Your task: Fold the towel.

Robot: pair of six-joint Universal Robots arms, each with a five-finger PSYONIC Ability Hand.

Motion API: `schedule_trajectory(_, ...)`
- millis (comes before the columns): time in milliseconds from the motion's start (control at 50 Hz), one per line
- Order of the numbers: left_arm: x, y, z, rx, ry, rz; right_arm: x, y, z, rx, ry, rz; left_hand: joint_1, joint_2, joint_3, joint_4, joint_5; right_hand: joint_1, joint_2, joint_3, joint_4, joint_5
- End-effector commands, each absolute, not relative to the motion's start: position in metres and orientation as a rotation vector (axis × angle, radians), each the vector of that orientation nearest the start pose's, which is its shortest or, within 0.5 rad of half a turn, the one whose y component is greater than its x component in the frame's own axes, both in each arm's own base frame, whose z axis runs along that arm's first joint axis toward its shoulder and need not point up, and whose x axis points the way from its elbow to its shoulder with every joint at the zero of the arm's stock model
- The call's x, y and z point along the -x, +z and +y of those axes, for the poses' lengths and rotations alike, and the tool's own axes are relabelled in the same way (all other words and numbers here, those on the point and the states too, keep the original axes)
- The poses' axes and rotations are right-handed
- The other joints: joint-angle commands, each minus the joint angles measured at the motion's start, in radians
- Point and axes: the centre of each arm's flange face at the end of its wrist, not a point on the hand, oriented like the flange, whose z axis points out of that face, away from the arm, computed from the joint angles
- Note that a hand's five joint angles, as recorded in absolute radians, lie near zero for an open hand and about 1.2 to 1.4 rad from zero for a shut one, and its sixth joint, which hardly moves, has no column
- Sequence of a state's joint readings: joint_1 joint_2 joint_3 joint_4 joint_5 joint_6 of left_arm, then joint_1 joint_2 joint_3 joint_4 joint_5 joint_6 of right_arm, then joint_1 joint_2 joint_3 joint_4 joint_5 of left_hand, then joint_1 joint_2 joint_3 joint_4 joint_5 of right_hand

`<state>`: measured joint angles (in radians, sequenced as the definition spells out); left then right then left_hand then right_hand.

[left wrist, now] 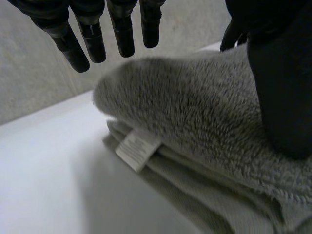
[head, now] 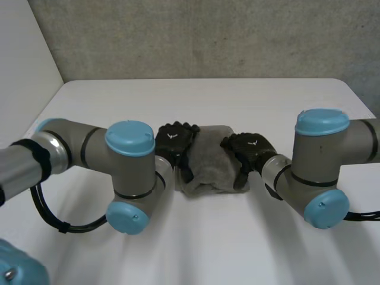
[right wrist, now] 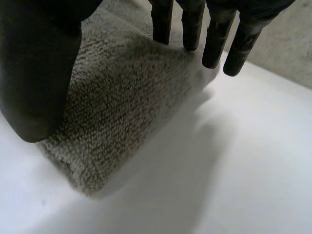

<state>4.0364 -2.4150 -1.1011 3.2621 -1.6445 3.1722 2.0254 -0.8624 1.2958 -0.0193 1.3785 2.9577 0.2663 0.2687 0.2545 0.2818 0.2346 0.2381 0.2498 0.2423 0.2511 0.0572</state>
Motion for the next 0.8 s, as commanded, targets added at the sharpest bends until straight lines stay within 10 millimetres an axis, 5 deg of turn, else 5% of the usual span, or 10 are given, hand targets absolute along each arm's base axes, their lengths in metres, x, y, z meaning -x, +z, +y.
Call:
schedule_trajectory(20,0.373,0.115,-0.27,-0.901,-2.006,2.669,-0.31,0.124,-0.3,0.889,-1.499,2.24,-0.047,-0.049,-0.035,-0.062,-0.19,-0.064,-0.075,-0.068,-0.077,-0.057)
schedule_trajectory(80,0.371,0.122,-0.269,-0.891,-1.99,2.682,-0.311,0.128,-0.299,0.888,-1.509,2.231,-0.059,-0.061,-0.047,-0.074,-0.201,-0.064,-0.075,-0.068,-0.077,-0.057)
schedule_trajectory(120,0.369,0.129,-0.268,-0.884,-1.988,2.685,-0.311,0.155,-0.298,0.875,-1.577,2.18,-0.065,-0.067,-0.053,-0.08,-0.207,-0.064,-0.075,-0.068,-0.077,-0.057)
schedule_trajectory(180,0.367,0.156,-0.266,-0.868,-2.03,2.666,-0.31,0.177,-0.296,0.856,-1.63,2.14,-0.079,-0.082,-0.067,-0.095,-0.222,-0.064,-0.075,-0.068,-0.077,-0.057)
schedule_trajectory(280,0.349,0.225,-0.254,-0.816,-2.093,2.63,-0.299,0.261,-0.284,0.749,-1.858,1.975,-0.088,-0.09,-0.076,-0.104,-0.231,-0.064,-0.075,-0.068,-0.077,-0.057)
schedule_trajectory(300,0.349,0.225,-0.254,-0.815,-2.093,2.63,-0.298,0.262,-0.284,0.748,-1.859,1.974,-0.088,-0.09,-0.076,-0.104,-0.231,-0.064,-0.075,-0.068,-0.077,-0.057)
schedule_trajectory(340,0.34,0.242,-0.252,-0.76,-2.098,2.624,-0.28,0.304,-0.281,0.603,-2.009,1.927,-0.088,-0.09,-0.076,-0.104,-0.231,-0.064,-0.075,-0.068,-0.077,-0.057)
schedule_trajectory(440,0.298,0.3,-0.259,-0.443,-2.19,2.589,-0.25,0.338,-0.282,0.439,-2.185,1.95,-0.088,-0.09,-0.076,-0.104,-0.231,-0.064,-0.075,-0.068,-0.077,-0.057)
schedule_trajectory(560,0.277,0.328,-0.261,-0.346,-2.241,2.542,-0.241,0.339,-0.278,0.456,-2.157,2.023,-0.088,-0.09,-0.076,-0.104,-0.231,-0.064,-0.075,-0.068,-0.077,-0.057)
schedule_trajectory(800,0.273,0.332,-0.259,-0.325,-2.241,2.545,-0.24,0.332,-0.279,0.459,-2.136,2.056,-0.088,-0.09,-0.076,-0.104,-0.231,-0.064,-0.075,-0.068,-0.077,-0.057)
